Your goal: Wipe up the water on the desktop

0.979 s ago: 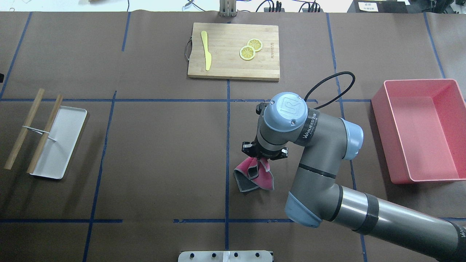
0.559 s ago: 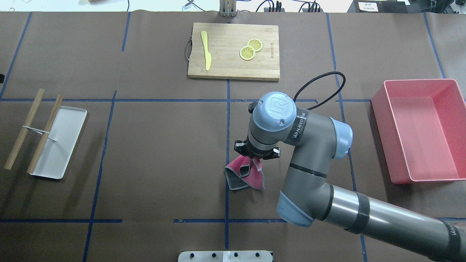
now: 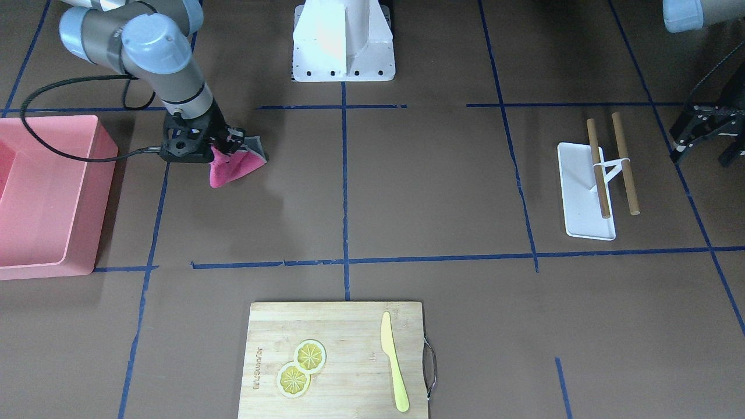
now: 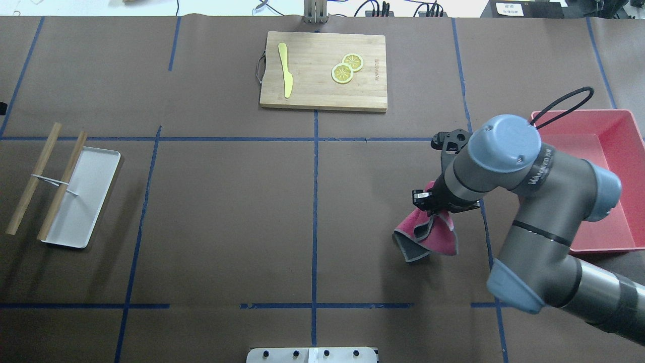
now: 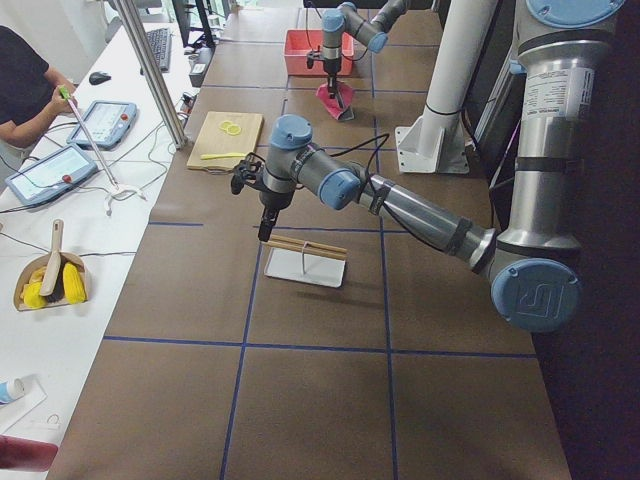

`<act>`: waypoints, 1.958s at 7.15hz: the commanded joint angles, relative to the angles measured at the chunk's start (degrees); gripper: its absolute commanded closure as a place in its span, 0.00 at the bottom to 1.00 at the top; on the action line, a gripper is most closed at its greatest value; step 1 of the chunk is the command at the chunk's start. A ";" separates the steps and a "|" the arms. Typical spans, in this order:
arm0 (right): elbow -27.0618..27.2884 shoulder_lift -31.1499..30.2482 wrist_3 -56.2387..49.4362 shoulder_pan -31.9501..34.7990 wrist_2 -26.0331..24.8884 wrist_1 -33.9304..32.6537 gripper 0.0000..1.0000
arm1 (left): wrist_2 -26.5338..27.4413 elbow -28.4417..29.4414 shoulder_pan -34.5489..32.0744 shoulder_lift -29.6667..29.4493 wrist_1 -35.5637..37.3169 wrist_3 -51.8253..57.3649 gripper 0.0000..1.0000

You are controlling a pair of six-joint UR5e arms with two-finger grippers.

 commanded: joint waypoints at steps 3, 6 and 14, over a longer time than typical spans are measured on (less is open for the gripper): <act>5.89 -16.15 -25.57 27.37 13.42 -0.39 1.00 | 0.00 -0.16 -0.09 0.08 0.00 0.00 0.13; 2.75 -19.34 -49.43 37.43 12.23 -7.03 0.99 | -0.09 -0.25 -0.09 0.08 0.00 0.00 0.13; -4.30 -17.93 -53.66 42.61 14.48 -5.67 0.00 | -12.71 11.48 -13.50 4.92 2.55 26.04 0.00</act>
